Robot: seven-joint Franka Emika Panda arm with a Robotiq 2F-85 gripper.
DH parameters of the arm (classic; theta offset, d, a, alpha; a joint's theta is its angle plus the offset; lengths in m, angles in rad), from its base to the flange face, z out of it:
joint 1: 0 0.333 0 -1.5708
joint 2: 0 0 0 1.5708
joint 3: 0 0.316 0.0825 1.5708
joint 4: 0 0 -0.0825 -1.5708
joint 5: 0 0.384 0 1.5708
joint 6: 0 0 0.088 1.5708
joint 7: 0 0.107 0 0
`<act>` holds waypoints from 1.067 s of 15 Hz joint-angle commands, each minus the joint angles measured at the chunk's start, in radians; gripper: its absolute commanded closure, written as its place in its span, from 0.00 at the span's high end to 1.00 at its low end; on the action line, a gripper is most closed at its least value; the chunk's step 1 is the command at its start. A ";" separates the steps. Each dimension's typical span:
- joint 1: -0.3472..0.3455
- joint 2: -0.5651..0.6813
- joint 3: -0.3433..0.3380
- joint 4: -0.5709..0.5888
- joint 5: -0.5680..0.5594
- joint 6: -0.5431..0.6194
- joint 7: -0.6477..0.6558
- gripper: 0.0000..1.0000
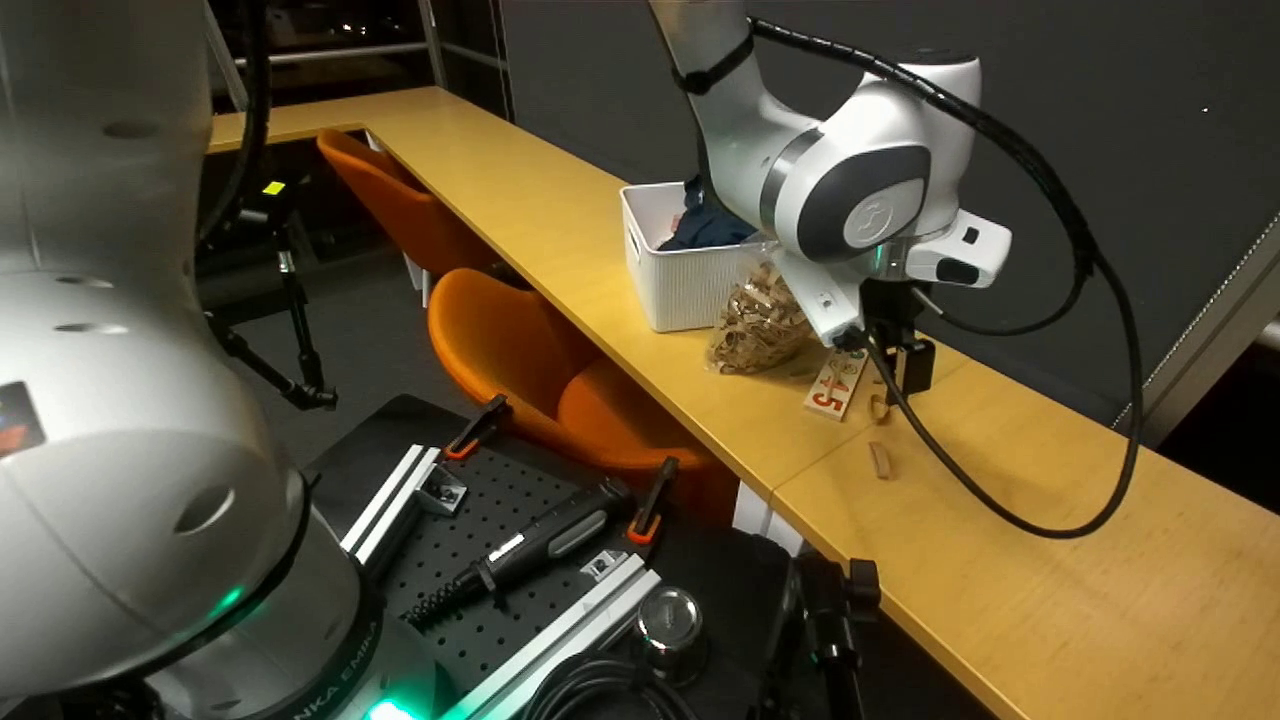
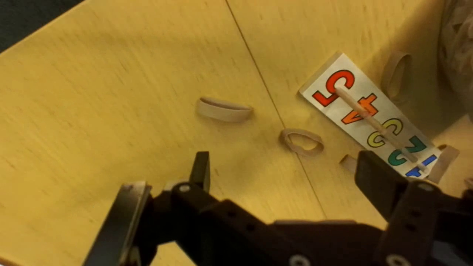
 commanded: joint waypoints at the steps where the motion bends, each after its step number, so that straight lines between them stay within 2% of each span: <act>1: -0.033 0.107 0.073 0.085 0.079 0.055 -0.081 1.00; 3: -0.048 0.150 0.111 0.122 0.106 0.042 -0.102 1.00; 6: -0.053 0.208 0.131 0.167 0.111 0.044 -0.117 1.00; 16: -0.051 0.303 0.136 0.283 0.098 0.021 -0.110 1.00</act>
